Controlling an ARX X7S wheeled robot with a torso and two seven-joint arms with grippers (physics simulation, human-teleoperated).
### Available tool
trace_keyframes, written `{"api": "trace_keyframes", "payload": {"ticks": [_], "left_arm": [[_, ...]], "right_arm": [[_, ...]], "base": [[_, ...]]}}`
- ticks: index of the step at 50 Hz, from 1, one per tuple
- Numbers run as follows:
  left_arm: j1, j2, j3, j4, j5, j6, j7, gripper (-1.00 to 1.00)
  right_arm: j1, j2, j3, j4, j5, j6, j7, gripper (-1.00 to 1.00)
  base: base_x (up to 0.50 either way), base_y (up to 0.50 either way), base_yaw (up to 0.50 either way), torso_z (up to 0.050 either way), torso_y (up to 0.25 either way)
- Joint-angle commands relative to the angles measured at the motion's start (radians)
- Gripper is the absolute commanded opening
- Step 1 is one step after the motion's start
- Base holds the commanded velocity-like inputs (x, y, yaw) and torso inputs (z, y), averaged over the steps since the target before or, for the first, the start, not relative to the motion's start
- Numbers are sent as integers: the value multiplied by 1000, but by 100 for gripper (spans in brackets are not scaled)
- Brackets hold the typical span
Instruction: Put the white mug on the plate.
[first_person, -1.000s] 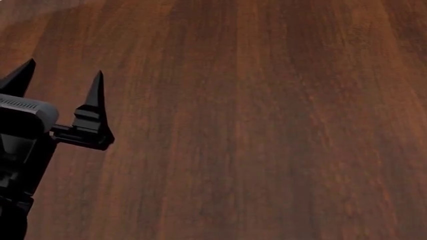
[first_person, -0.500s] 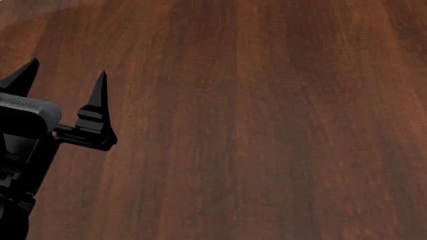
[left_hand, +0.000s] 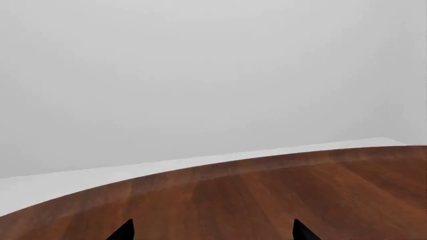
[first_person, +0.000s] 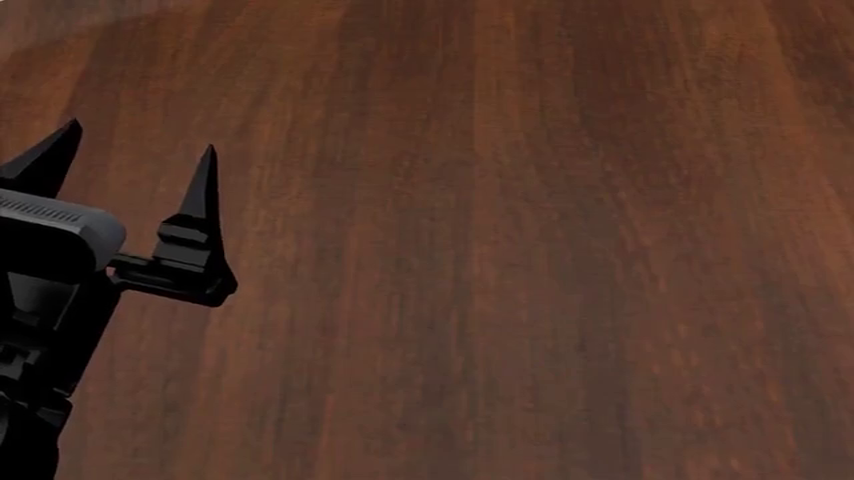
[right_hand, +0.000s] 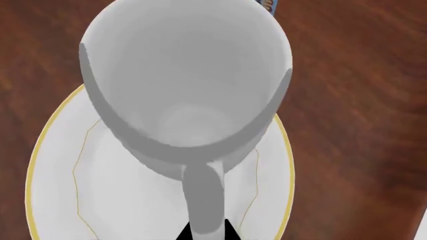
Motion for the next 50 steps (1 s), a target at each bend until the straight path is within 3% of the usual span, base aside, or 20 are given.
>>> {"api": "trace_keyframes", "payload": {"ticks": [1,19,20,50], "left_arm": [[20,-2,5,-4,5,26,3,100],[3,-13,0,25,-17,-16,-11,100],[4,-14,0,27,-18,-16,-12,100],[42,-25,-6,41,-29,10,-19,100]], "right_arm": [[-1,0,-41,40,-13,-30,-20,-100],[-1,0,-79,103,-17,-72,-46,-100],[-1,0,-77,106,-10,-76,-44,100],[-1,0,-15,35,23,-41,-64,100]], "base": [[0,0,0,0,0],[1,-1,0,0,0],[12,-3,0,0,0],[0,0,0,0,0]]}}
